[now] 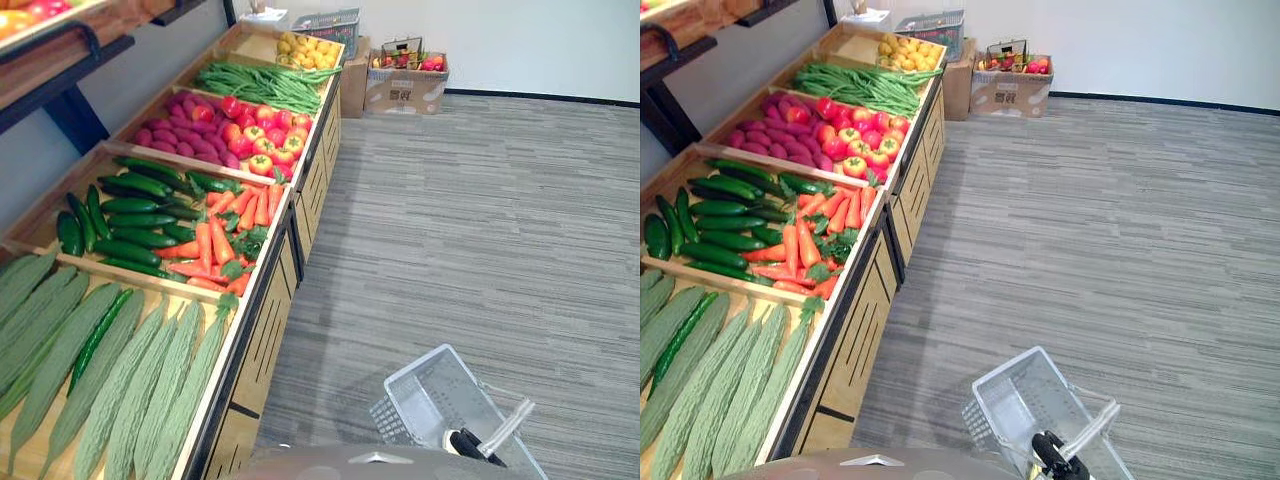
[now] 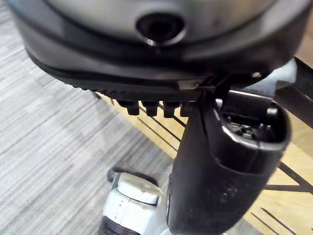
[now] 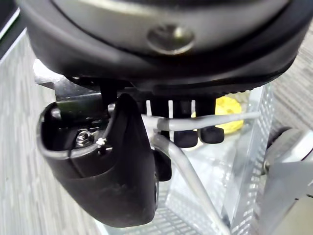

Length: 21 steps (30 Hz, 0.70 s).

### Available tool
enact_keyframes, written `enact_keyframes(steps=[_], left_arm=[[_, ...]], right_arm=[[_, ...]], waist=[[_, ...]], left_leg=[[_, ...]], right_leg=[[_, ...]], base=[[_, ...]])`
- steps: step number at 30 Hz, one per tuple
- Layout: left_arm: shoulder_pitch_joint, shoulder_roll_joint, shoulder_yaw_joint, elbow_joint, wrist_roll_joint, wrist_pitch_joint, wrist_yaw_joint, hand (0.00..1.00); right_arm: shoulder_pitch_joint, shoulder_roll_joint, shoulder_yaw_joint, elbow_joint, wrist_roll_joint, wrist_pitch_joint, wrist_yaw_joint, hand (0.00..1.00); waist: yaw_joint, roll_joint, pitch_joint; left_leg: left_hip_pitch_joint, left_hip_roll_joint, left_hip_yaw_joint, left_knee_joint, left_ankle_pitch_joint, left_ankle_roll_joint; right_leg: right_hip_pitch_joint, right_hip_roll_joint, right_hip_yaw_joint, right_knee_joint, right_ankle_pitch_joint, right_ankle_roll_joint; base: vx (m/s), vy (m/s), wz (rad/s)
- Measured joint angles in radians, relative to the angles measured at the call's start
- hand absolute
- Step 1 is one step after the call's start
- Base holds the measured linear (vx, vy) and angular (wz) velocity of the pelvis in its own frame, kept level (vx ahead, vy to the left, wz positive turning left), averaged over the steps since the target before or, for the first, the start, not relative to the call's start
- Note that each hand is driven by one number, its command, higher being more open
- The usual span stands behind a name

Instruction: Pick vegetable in the basket

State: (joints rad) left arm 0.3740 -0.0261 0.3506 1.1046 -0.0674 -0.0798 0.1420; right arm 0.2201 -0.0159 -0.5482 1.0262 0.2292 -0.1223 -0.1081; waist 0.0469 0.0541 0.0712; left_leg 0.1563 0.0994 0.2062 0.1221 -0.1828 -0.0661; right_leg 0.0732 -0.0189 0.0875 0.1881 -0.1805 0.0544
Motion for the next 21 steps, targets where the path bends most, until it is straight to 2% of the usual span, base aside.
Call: enact_keyframes(steps=[6, 11, 15, 18, 21], left_arm=[[0.015, -0.004, -0.014, 0.006, -0.001, -0.007, -0.003, 1.00], [0.017, 0.004, -0.056, 0.030, 0.001, -0.014, -0.014, 1.00], [0.017, 0.004, -0.101, 0.032, 0.012, -0.015, -0.010, 1.00], [0.017, -0.004, -0.118, 0.032, 0.039, -0.015, -0.001, 1.00], [0.017, -0.010, -0.126, 0.034, 0.039, -0.015, -0.001, 1.00]], right_arm=[[-0.004, -0.023, -0.011, 0.028, 0.001, 0.005, 0.015, 0.00], [-0.029, -0.023, 0.011, 0.041, 0.002, 0.004, 0.016, 0.00], [-0.040, -0.021, 0.042, 0.042, 0.002, 0.004, 0.022, 0.00], [-0.023, -0.012, 0.039, 0.039, 0.002, 0.004, 0.025, 0.00], [0.009, -0.001, -0.002, 0.038, 0.003, 0.005, 0.031, 0.00]], waist=[[0.002, 0.004, -0.001], [0.003, -0.009, 0.001], [0.003, -0.027, 0.004], [-0.002, -0.041, 0.006], [-0.003, -0.042, 0.005]], left_leg=[[0.048, 0.003, 0.007, -0.037, 0.008, 0.001], [0.060, 0.000, 0.047, -0.039, 0.002, 0.000], [0.040, -0.006, 0.106, 0.000, -0.049, 0.001], [0.039, -0.022, 0.112, 0.001, -0.058, 0.004], [0.041, -0.036, 0.104, -0.002, -0.061, 0.006]], right_leg=[[-0.001, 0.022, 0.077, -0.004, 0.012, -0.009], [-0.017, 0.033, 0.170, -0.038, 0.056, -0.001], [-0.055, 0.039, 0.255, -0.051, 0.083, 0.018], [-0.072, 0.028, 0.274, -0.049, 0.083, 0.020], [-0.083, 0.016, 0.258, -0.018, 0.072, 0.020]], base=[[0.01, -0.023, -0.39], [-0.10, 0.037, -0.56], [-0.17, 0.054, -0.60], [-0.10, 0.047, -0.41], [0.00, 0.030, 0.04]])
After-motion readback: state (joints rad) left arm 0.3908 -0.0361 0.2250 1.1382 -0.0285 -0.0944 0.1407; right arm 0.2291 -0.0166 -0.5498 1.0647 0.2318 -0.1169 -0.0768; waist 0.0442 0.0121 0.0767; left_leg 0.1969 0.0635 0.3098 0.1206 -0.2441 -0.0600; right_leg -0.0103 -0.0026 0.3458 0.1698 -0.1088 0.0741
